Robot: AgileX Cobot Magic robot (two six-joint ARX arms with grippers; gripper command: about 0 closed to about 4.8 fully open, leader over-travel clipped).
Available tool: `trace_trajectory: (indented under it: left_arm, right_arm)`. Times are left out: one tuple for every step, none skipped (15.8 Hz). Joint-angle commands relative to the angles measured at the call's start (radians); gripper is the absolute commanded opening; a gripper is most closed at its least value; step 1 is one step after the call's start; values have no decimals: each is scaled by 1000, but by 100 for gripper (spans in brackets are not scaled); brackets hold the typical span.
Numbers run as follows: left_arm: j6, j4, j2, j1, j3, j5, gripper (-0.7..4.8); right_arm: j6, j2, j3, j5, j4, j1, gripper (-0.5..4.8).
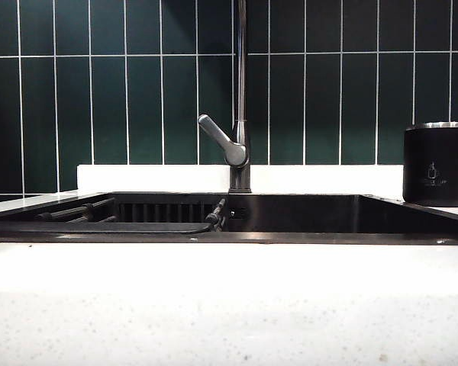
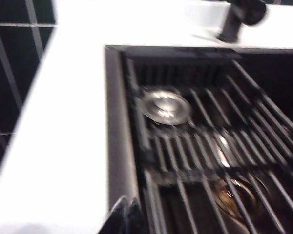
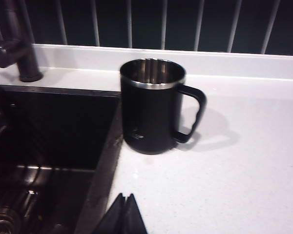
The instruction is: Pick up the mug next to the sink, go to the faucet to get some water, pour the water into the sink, and finally put the mug back to its place.
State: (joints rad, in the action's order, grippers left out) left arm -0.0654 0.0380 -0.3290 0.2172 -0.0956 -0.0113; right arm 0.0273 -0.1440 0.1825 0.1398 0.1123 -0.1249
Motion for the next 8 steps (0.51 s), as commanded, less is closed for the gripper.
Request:
trace_trajectory:
  left_arm:
    - [7, 61, 0, 1, 5, -8, -5]
    - [14, 77, 0, 1, 5, -8, -5]
    - [28, 84, 0, 1, 5, -8, -5]
    - [47, 84, 0, 1, 6, -8, -5]
    - [58, 84, 0, 1, 13, -8, -5]
    - [58, 84, 0, 1, 21, -8, -5]
    - [58, 85, 0, 1, 32, -8, -5]
    - [58, 94, 0, 1, 47, -8, -5]
  right_arm:
    - [9, 1, -41, -11, -63, 0, -2]
    - [14, 1, -60, -11, -84, 0, -2]
    - [19, 1, -83, -11, -104, 0, -2]
    - [19, 2, -101, -12, -116, 0, -2]
    - [22, 7, -116, -13, -122, 0, -2]
    - [28, 13, -128, -11, -129, 1, -2]
    - [29, 23, -141, -11, -138, 1, -2]
    - [29, 34, -152, -11, -140, 1, -2]
